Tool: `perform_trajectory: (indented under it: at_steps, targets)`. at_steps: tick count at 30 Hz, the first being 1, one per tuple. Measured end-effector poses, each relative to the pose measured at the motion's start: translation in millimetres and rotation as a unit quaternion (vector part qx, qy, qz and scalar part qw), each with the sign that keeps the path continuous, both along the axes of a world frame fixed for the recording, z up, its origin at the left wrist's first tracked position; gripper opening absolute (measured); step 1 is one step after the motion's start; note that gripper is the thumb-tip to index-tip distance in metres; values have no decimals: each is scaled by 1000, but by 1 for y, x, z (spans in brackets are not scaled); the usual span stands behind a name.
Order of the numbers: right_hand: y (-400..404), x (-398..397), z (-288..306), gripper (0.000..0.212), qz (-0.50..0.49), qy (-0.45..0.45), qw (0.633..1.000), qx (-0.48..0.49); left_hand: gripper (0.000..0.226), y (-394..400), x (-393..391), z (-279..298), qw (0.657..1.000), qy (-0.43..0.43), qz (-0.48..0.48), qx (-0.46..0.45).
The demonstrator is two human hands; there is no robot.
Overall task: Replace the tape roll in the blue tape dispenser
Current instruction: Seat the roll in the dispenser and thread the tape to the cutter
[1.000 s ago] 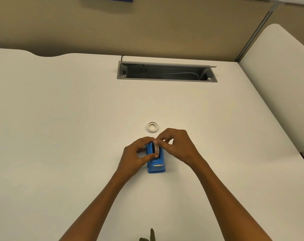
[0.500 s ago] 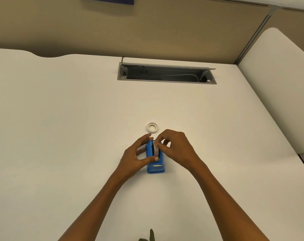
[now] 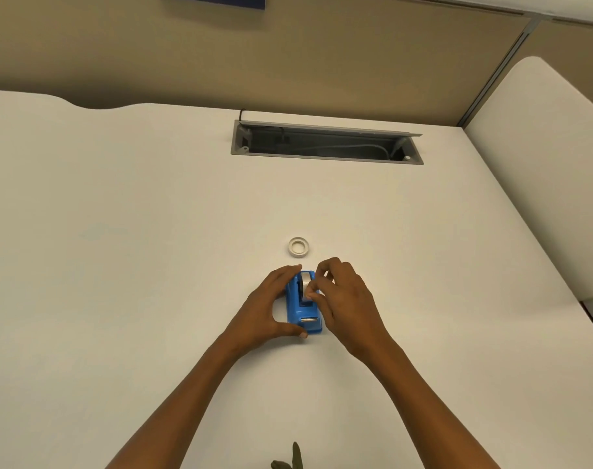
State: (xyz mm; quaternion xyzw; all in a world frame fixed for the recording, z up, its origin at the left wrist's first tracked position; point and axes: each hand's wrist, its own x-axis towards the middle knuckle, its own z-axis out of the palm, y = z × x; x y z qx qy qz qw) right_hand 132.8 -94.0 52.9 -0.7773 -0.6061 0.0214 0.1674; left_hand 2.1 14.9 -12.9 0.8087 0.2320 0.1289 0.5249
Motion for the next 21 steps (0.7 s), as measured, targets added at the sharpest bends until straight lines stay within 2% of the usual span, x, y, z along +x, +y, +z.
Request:
perform_trajectory:
  at_steps: [2,8,14,21]
  targets:
    - [-4,-6,2,6,-2,-21,1000,16,99,0,0,-1,1000,0,1,2]
    - [-17,-18,0,12,-19,-53,993,107,98,0,-1,-2,1000,6,7,4]
    - [-25,-24,-8,14,-37,-113,984,131,97,-1,-1,-4,1000,6,9,9]
    - [-29,-27,-17,8,-50,-137,974,172,96,0,-1,-7,1000,10,8,13]
